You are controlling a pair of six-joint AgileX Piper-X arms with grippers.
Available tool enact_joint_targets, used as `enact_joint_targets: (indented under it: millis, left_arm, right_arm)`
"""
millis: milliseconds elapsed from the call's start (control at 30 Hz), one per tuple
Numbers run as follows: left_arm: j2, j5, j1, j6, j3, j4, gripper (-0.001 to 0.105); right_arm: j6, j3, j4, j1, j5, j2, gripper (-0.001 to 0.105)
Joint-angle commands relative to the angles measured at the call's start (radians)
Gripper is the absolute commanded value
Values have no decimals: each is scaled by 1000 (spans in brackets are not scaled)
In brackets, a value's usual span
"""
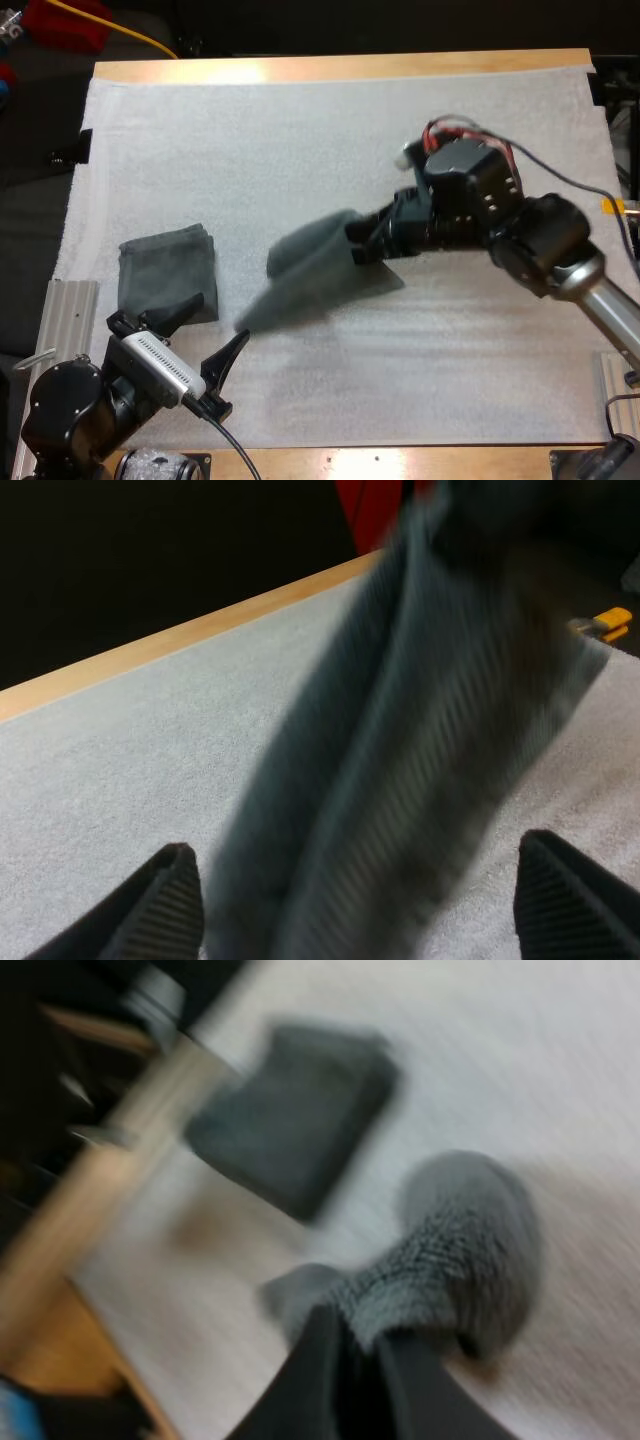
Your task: Pick towel from pile, fold and stack
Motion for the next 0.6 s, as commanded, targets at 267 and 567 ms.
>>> enact_joint_targets:
  millis: [267,567]
  left_arm:
    - [2,10,-2,-18,-6,-3,63]
    - [2,10,-2,-25,-6,-3,63]
  right_arm:
    - [-31,244,20,-3,189,55,1]
    - [-20,256,-1,-3,564,95,14]
